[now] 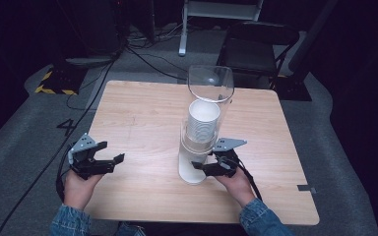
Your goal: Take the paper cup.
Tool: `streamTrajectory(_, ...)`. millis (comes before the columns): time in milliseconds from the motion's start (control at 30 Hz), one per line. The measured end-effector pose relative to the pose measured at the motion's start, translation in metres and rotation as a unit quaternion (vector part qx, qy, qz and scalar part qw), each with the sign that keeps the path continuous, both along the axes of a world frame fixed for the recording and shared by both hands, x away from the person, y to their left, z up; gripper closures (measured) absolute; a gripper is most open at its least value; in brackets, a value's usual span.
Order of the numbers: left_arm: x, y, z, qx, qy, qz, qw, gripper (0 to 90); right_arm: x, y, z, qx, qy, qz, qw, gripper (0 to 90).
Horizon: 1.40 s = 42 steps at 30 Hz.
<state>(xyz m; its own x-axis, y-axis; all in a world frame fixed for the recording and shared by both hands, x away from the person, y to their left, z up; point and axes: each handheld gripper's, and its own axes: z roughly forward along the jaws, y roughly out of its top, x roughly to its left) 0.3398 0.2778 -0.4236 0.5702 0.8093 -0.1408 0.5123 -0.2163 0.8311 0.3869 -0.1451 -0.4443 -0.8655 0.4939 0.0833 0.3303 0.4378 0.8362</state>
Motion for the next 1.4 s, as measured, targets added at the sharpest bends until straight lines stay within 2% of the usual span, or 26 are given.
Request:
streamTrajectory(233, 0.002, -0.002, 0.000, 0.001, 0.000, -0.002, 1.0000, 16.6, -0.002, -0.001, -0.002, -0.008, 0.001, -0.001, 1.0000, 35.8)
streamTrajectory(533, 0.007, -0.006, 0.000, 0.003, 0.001, -0.008, 1.0000, 16.6, 0.000, -0.004, -0.009, -0.025, 0.028, -0.001, 0.9993, 35.4)
streamTrajectory(733, 0.009, -0.009, 0.000, 0.002, 0.002, -0.012, 0.9999, 16.6, -0.003, -0.005, -0.012, -0.050, 0.040, -0.001, 0.9979, 35.1)
streamTrajectory(867, 0.012, -0.011, 0.000, 0.001, 0.001, -0.015, 0.9999, 16.6, -0.006, -0.008, -0.011, -0.056, 0.037, -0.003, 0.9977, 35.1)
streamTrajectory(1167, 0.020, -0.018, 0.000, 0.003, 0.000, -0.027, 0.9996, 16.6, -0.012, -0.025, -0.002, -0.047, 0.025, -0.021, 0.9984, 35.0)
streamTrajectory(1400, 0.025, -0.025, -0.001, 0.001, 0.004, -0.035, 0.9994, 16.6, -0.013, -0.045, 0.007, -0.046, 0.014, -0.048, 0.9977, 34.9)
